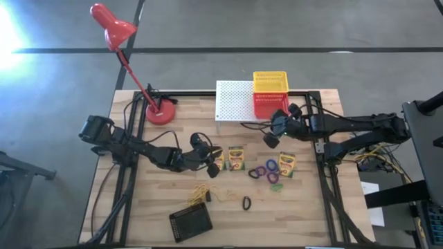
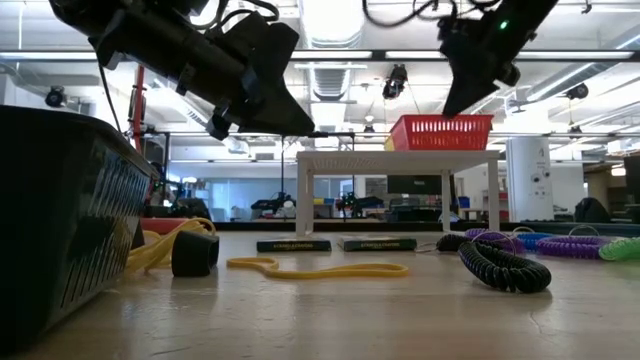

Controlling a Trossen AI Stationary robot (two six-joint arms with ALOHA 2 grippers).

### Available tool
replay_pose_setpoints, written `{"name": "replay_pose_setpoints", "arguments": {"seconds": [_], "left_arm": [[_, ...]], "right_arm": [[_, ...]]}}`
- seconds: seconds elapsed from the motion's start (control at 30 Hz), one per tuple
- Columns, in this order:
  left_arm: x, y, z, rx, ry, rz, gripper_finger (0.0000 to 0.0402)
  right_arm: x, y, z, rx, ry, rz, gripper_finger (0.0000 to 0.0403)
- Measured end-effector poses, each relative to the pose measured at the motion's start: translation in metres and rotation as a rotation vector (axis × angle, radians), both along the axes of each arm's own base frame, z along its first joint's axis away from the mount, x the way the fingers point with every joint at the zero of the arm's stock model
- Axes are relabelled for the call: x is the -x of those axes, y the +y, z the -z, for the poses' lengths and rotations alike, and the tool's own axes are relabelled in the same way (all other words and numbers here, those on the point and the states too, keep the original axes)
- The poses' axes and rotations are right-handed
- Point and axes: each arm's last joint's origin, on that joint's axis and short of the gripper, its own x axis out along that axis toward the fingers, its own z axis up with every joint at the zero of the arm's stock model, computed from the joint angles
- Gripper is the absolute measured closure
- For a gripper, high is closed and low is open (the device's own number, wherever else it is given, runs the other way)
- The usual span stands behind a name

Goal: Pick & Place Office Desk Supplies
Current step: Put the red basket on the shelf, then put the black basket on the shelf

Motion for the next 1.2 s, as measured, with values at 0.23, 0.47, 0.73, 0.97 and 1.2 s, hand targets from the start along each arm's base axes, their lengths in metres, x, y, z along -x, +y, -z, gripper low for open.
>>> {"name": "replay_pose_setpoints", "arguments": {"seconds": [0.23,0.47,0.73,0.97,1.2], "left_arm": [[0.0,0.001,0.0,-0.008,0.005,-0.001,0.032],[-0.001,0.003,-0.017,-0.001,0.118,0.117,0.032],[0.015,-0.053,-0.065,0.098,0.544,0.361,0.032],[0.043,-0.107,-0.065,0.257,0.614,0.422,0.0314],[0.073,-0.134,-0.045,0.488,0.644,0.282,0.0273]], "right_arm": [[0.009,0.022,-0.015,0.045,-0.087,-0.154,0.0339],[-0.003,0.061,0.022,0.174,-0.245,-0.405,0.0343],[0.008,0.067,0.064,0.349,-0.184,-0.258,0.0347],[0.015,0.064,0.074,0.304,-0.223,-0.209,0.0349],[0.018,0.064,0.081,0.283,-0.247,-0.201,0.0349]]}}
